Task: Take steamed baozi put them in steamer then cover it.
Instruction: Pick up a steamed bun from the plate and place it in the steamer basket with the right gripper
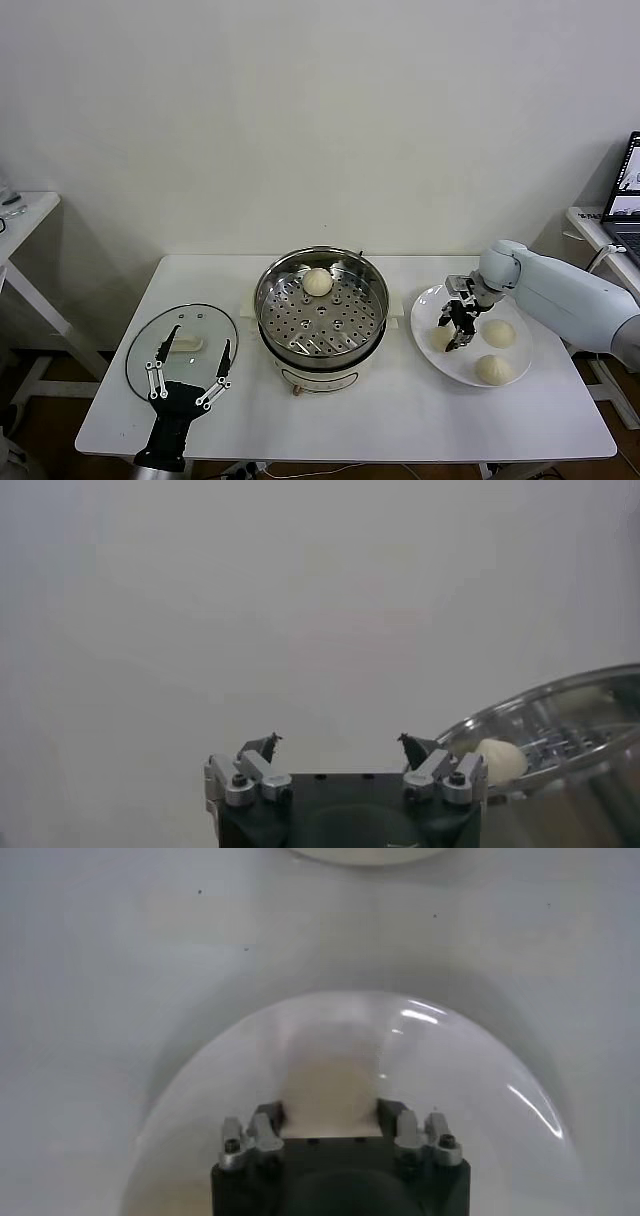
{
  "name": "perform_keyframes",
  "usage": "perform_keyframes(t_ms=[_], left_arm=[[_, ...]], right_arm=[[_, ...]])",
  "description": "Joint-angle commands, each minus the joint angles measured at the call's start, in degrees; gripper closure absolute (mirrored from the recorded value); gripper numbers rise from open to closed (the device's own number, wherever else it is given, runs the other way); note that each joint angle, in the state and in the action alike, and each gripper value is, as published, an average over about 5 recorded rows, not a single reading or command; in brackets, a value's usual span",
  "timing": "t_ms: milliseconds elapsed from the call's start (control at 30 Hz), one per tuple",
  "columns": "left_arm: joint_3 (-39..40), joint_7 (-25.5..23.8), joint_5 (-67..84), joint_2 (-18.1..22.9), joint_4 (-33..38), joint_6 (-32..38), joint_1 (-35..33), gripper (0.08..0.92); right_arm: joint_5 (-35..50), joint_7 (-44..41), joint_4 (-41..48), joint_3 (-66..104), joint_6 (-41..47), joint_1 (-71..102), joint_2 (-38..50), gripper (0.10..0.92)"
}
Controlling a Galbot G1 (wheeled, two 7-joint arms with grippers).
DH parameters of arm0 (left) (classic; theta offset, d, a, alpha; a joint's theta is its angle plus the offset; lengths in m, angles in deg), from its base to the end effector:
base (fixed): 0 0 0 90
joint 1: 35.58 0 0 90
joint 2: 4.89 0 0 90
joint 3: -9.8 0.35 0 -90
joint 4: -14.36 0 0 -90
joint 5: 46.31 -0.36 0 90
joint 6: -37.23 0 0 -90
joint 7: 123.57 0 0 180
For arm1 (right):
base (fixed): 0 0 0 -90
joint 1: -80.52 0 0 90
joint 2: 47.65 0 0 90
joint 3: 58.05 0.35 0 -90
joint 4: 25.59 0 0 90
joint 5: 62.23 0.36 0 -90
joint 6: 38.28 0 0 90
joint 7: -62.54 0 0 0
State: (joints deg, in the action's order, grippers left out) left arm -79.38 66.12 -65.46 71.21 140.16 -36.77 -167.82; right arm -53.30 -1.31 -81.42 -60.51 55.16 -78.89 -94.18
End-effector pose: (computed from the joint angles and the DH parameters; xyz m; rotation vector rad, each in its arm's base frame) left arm 0.1245 0.0294 -0.2972 0.1260 2.8357 0.6738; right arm 0.5623 -0.1639 -0.2249 1.3861 -1.3275 1.2203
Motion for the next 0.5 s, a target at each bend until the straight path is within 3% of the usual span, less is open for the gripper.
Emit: perform_keyframes(t_ms=[33,267,500], left_arm=[[0.12,-0.03,0.04,-0.12,0.79,-0.45,0.1,0.177],[0.93,-0.02,0.24,-0.55,1.18,-0.72,0.54,0.177],[1.72,0.03,0.29,-0.71,1.58,-1.04,0.9,0.177]], right_arm=[[0.09,-0.36,-2.17,-0.65,0.02,-3.14,1.16,0.438],[5.15,-5.24,-7.74,-8.32,-0.4,-19.44,1.7,0.418],[16.53,-9.33,-13.0,-17.99,0.38,-38.06,-6.2,0.405]])
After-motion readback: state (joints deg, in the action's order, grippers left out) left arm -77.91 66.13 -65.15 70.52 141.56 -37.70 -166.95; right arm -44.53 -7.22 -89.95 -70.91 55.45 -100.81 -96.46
